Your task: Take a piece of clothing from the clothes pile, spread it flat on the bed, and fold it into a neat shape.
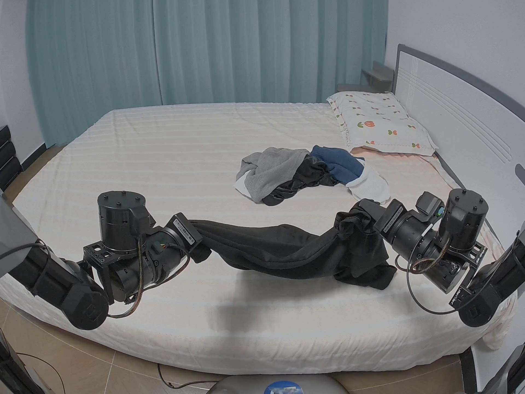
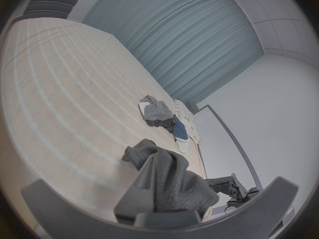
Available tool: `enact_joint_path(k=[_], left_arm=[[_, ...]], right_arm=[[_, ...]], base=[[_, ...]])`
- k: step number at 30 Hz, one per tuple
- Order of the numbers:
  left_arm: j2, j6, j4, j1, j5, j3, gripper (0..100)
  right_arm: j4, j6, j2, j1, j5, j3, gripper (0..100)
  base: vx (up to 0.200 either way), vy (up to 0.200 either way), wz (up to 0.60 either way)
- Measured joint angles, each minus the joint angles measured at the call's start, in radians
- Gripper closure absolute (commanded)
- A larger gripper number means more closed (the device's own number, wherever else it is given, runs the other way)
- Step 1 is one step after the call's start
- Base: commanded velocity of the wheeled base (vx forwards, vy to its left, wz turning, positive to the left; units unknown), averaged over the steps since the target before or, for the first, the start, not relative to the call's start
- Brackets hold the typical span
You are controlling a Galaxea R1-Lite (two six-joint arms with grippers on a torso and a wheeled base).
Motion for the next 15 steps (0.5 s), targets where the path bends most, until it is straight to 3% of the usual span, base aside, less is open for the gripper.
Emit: enact_joint_path(k=[9,15], left_arm=[[-0.012,0.002,0.000,0.001,0.001,0.000,100],[-0.018,0.003,0.000,0.002,0.001,0.000,100]], right_arm=[[-0.003,-0.060,0.033,0.009,-0.110,-0.030,100],[-0.058,-0.066,0.062,0.008,-0.127,-0.048,100]], base=[[0.000,0.200,0.00],[0.000,0.200,0.00]])
